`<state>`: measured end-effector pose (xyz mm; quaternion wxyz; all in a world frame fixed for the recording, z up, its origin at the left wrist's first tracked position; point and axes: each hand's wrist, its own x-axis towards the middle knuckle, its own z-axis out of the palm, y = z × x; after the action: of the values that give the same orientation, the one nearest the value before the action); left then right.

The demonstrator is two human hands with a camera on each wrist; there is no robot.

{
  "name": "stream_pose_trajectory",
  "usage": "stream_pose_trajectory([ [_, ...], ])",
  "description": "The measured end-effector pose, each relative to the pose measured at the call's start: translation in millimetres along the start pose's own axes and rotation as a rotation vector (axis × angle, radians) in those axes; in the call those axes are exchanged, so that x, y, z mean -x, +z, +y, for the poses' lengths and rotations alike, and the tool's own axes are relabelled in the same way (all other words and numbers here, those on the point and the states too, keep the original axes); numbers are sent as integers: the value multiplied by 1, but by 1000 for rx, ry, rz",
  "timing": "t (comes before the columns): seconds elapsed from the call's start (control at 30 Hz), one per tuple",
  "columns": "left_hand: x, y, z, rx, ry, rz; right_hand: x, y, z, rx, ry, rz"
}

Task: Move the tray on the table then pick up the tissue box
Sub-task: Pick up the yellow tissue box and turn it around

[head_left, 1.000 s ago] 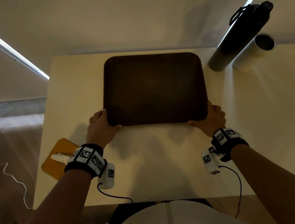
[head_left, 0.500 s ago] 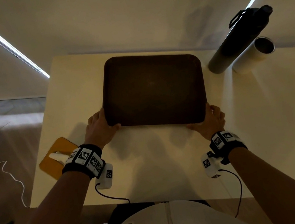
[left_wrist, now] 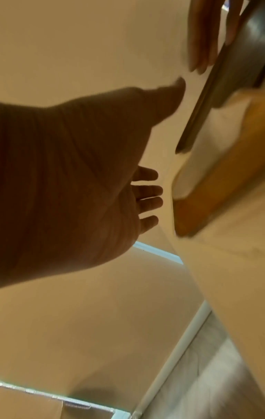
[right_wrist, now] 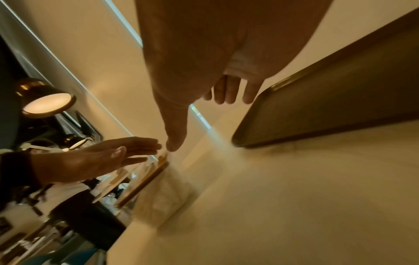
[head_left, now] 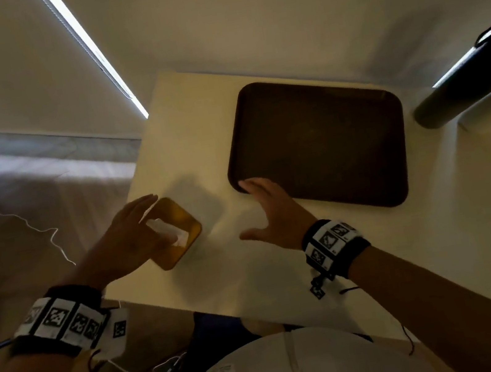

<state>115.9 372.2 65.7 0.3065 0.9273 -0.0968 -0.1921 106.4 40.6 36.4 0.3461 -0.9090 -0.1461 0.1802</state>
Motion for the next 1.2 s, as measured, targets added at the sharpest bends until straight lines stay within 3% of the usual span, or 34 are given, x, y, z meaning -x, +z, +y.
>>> stream_pose_trajectory([
  [0.13, 6, -6, -44, 40, 37, -124, -32, 51, -41, -119, 25, -178],
  [0.23, -4, -10, -65, 30, 72, -264, -47, 78, -60, -155, 121, -216],
  [0.47, -21, -15, -102, 80, 264, -308, -49, 106, -87, -284, 295, -36],
  [0.7, -28, -15, -112, 152, 313, -320, -52, 108, -99, -253, 377, -14],
  [0.93, -65, -42, -104, 162, 358, -316, -79, 81, -102, -233, 358, 6],
  [1.2, -184, -92, -73, 168, 368, -241, -188, -11, -79, -71, 296, 24],
])
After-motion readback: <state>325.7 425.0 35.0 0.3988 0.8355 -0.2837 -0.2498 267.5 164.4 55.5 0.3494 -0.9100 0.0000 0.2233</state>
